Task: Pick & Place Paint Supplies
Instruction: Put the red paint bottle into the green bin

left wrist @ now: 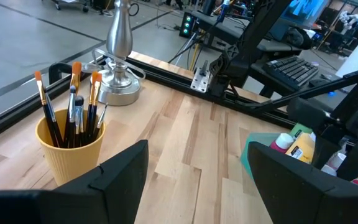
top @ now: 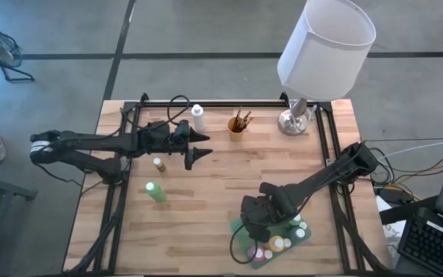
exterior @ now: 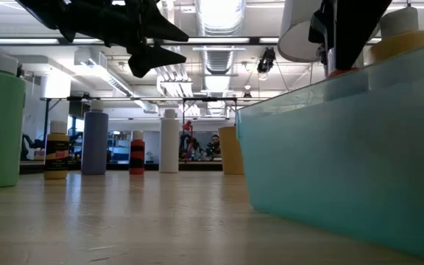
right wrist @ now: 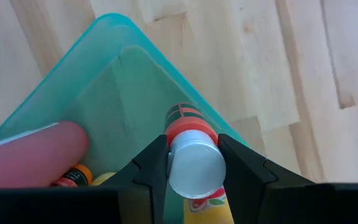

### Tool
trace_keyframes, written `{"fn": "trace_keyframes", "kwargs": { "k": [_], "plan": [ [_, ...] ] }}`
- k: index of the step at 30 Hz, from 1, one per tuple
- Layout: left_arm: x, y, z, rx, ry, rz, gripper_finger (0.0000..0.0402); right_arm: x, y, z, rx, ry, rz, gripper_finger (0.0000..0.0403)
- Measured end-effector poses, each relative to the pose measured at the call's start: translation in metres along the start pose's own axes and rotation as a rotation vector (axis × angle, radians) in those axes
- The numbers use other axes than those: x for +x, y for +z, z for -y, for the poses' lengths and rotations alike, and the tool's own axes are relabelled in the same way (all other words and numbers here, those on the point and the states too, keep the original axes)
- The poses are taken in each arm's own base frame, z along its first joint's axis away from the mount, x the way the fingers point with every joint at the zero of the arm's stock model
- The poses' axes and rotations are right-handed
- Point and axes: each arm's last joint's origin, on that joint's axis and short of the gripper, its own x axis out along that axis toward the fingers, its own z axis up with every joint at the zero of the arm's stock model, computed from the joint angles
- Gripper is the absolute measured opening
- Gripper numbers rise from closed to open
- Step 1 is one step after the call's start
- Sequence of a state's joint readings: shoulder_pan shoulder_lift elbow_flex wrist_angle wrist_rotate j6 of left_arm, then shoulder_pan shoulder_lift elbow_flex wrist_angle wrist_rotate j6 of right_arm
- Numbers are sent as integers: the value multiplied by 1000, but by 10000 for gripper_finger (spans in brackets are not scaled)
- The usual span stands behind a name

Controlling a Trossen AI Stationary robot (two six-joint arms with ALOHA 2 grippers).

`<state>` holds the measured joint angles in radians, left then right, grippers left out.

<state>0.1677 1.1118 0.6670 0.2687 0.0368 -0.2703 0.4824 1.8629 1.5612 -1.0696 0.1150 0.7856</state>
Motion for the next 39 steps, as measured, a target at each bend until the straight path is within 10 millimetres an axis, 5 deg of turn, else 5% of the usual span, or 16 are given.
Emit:
{"fn": "trace_keyframes", "kwargs": {
  "k": [29, 39],
  "plan": [
    [0, 0, 0, -3, 0, 0, 280, 24, -11, 6, -2, -8, -47, 112],
    [0, 0, 0, -14, 0, 0, 280, 24, -10, 6, -3, -17, -36, 200]
  ]
}}
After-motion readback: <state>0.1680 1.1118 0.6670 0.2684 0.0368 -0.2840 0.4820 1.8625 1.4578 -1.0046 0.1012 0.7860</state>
